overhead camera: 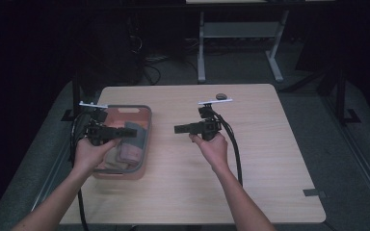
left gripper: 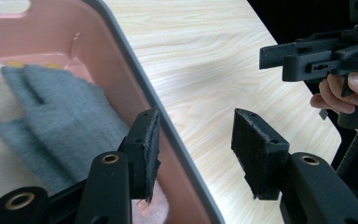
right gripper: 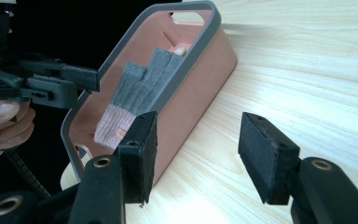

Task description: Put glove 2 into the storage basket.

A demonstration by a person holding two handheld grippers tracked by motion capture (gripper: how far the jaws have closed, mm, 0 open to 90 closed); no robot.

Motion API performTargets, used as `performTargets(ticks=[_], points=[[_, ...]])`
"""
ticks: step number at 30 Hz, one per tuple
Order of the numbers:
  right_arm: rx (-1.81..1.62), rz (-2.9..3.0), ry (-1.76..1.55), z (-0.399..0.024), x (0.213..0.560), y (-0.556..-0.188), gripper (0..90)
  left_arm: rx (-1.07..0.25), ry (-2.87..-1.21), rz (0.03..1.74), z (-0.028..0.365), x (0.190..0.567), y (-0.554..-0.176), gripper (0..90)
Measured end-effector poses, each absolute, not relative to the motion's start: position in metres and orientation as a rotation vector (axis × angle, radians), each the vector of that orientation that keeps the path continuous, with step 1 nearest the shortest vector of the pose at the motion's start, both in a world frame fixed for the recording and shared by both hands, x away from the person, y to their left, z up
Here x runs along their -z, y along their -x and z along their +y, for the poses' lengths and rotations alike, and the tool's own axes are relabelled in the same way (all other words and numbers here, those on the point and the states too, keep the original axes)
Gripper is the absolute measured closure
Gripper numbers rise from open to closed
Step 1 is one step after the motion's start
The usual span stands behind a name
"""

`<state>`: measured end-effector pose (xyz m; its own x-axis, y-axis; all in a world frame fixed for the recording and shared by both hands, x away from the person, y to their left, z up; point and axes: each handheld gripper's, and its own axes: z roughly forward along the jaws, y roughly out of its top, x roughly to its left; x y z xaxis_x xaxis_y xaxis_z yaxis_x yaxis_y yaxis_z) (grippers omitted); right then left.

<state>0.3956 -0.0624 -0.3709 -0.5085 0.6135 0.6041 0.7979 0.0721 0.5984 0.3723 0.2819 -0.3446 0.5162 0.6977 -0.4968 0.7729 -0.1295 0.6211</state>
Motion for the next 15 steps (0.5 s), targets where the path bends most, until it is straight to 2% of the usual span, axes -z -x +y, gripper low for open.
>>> performTargets(ticks=[15], points=[[1.430, -2.120, 1.491, -0.092, 0.375, -0.389, 43.7, 0.137, -1.895, 1.145, 0.249, 0.342, -0.371, 48.8]])
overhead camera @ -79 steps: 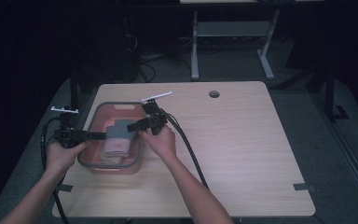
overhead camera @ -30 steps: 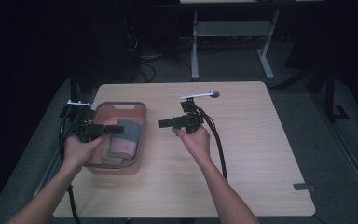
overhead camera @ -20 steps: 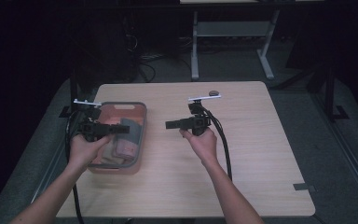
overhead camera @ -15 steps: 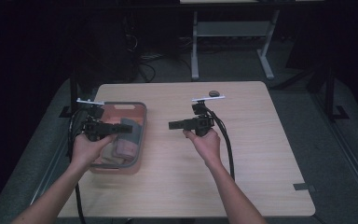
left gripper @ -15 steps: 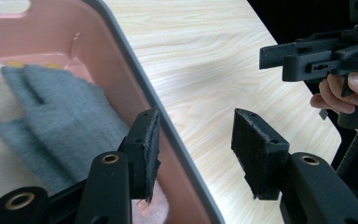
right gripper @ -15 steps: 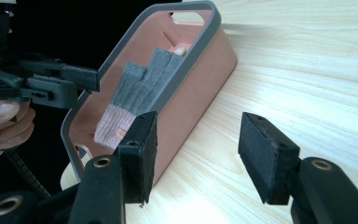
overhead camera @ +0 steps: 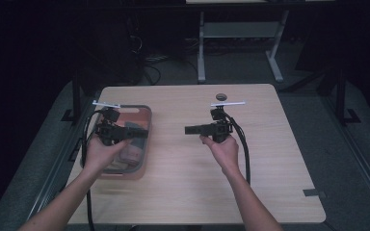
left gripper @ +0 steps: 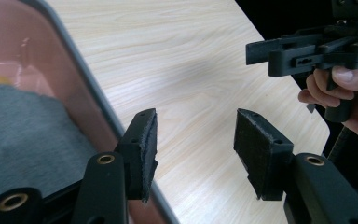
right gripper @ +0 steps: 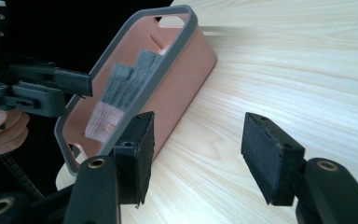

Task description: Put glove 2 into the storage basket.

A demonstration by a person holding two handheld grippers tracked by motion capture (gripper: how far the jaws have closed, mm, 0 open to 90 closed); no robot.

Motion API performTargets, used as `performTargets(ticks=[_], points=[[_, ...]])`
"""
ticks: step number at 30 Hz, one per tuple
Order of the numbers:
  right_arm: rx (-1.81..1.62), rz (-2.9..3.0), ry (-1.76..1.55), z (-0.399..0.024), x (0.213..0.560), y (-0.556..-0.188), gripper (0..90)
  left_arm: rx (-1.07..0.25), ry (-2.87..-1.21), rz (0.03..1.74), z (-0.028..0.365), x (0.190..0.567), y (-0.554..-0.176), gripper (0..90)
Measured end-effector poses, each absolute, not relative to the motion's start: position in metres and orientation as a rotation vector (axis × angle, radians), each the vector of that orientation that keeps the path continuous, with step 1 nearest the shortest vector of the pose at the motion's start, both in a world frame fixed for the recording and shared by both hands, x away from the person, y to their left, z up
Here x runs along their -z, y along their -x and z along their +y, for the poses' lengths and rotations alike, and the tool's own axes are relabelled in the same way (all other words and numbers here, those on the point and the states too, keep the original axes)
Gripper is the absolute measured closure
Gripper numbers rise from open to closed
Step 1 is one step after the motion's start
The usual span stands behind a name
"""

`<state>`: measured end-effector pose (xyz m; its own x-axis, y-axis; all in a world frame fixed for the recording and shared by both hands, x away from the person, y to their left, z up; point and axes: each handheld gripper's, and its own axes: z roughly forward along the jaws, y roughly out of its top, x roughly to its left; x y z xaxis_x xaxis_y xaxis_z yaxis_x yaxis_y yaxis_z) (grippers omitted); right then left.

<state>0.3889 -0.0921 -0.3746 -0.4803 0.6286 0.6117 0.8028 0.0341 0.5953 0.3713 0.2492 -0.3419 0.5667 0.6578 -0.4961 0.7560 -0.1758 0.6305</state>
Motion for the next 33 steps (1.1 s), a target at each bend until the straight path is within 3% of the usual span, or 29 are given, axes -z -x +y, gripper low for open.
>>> performTargets(ticks=[33], points=[[1.454, -2.075, 1.611, -0.160, 0.384, -0.365, 40.9, 0.171, -1.935, 1.037, 0.190, 0.344, -0.365, 43.9]])
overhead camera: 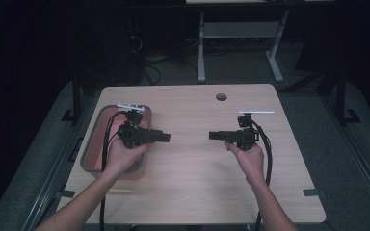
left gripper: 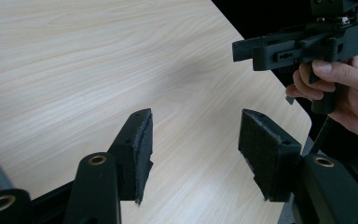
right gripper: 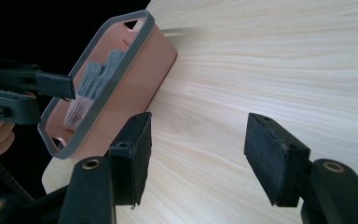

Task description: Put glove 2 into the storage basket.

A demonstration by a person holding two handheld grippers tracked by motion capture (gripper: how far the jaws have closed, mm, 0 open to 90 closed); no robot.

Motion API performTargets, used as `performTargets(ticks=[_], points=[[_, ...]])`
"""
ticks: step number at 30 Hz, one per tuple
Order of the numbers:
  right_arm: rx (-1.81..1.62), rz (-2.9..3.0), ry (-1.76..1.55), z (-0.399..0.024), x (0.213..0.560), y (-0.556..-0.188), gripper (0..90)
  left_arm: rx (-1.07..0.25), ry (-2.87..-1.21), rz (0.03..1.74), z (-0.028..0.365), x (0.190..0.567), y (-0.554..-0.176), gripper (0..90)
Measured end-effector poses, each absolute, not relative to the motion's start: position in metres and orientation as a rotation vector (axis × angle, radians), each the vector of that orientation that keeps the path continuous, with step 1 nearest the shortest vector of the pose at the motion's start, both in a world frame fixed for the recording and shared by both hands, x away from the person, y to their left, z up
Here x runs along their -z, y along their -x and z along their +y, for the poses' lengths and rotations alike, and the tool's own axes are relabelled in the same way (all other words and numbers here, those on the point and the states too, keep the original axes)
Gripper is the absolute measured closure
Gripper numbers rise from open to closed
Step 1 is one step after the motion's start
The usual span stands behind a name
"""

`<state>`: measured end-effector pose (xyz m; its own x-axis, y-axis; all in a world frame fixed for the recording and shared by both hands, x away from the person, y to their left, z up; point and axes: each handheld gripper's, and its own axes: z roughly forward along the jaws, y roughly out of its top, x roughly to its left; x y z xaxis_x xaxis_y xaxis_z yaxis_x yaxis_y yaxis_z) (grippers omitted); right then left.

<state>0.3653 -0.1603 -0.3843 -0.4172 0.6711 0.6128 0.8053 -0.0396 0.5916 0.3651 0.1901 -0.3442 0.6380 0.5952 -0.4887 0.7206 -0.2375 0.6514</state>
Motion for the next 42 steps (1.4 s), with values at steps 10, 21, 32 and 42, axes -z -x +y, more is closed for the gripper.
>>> performTargets(ticks=[10, 21, 32, 42], points=[[1.451, -2.051, 1.651, -0.179, 0.391, -0.359, 40.4, 0.179, -1.934, 1.018, 0.175, 0.350, -0.362, 41.1], [1.449, -2.056, 1.681, -0.196, 0.393, -0.354, 39.8, 0.193, -1.948, 0.989, 0.154, 0.356, -0.358, 40.0], [1.444, -2.017, 1.734, -0.221, 0.407, -0.341, 39.7, 0.196, -1.973, 0.954, 0.134, 0.365, -0.351, 38.6], [1.425, -1.970, 1.782, -0.237, 0.423, -0.330, 39.4, 0.208, -1.974, 0.943, 0.125, 0.377, -0.345, 35.4]])
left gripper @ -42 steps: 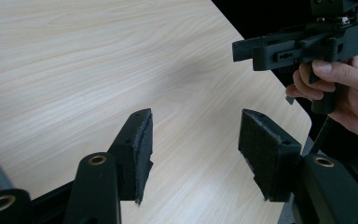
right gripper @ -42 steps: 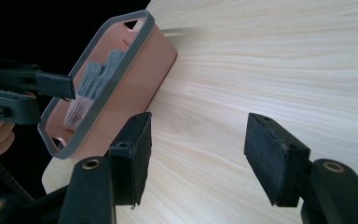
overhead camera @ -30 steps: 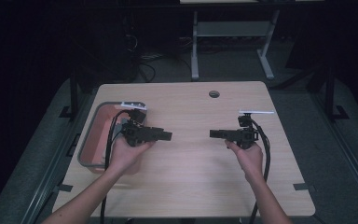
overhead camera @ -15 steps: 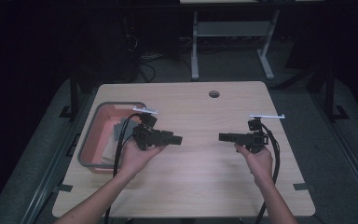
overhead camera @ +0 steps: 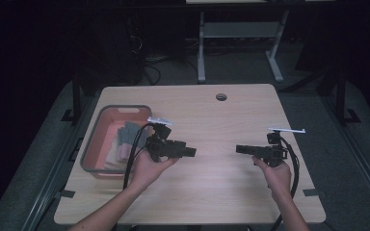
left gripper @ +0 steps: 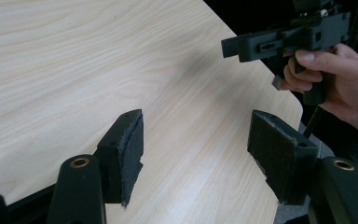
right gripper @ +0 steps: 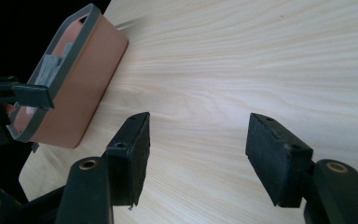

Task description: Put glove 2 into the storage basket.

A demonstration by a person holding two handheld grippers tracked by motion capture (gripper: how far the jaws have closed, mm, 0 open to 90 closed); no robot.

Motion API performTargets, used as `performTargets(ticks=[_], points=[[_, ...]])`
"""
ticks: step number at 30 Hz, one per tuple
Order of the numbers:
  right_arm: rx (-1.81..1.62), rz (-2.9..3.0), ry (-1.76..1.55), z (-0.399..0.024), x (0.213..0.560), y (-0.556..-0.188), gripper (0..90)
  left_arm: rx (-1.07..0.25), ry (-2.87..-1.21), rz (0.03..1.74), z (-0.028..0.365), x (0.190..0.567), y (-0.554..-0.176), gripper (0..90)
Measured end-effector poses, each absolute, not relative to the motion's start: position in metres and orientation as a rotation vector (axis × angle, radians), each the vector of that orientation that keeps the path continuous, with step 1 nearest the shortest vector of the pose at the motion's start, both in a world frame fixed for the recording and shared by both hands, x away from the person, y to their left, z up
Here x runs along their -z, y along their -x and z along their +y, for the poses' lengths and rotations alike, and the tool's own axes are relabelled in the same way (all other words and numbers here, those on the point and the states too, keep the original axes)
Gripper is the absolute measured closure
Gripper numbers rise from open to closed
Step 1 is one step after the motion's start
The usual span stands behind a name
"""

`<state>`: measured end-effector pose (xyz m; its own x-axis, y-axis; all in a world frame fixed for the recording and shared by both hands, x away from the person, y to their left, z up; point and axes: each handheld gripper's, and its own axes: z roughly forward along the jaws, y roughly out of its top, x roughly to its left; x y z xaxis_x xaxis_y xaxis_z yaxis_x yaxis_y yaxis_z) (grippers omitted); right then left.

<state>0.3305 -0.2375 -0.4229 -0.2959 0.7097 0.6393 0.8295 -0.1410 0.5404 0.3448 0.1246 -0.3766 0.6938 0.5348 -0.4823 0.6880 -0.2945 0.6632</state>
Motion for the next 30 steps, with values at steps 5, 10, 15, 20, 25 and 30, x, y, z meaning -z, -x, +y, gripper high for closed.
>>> performTargets(ticks=[5, 10, 15, 20, 25, 30], points=[[1.422, -1.948, 1.803, -0.246, 0.430, -0.325, 39.0, 0.219, -1.967, 0.937, 0.121, 0.383, -0.342, 34.3], [1.432, -1.930, 1.831, -0.256, 0.437, -0.319, 39.0, 0.211, -1.972, 0.932, 0.115, 0.391, -0.338, 33.8], [1.427, -1.910, 1.852, -0.265, 0.443, -0.313, 38.8, 0.216, -1.973, 0.928, 0.111, 0.398, -0.334, 32.2], [1.427, -1.912, 1.858, -0.271, 0.446, -0.309, 37.0, 0.210, -1.973, 0.915, 0.108, 0.403, -0.331, 32.1], [1.429, -1.923, 1.851, -0.275, 0.451, -0.303, 36.1, 0.207, -1.947, 0.909, 0.108, 0.408, -0.326, 32.0], [1.435, -1.932, 1.849, -0.281, 0.455, -0.295, 35.1, 0.193, -1.948, 0.896, 0.107, 0.413, -0.317, 31.4]])
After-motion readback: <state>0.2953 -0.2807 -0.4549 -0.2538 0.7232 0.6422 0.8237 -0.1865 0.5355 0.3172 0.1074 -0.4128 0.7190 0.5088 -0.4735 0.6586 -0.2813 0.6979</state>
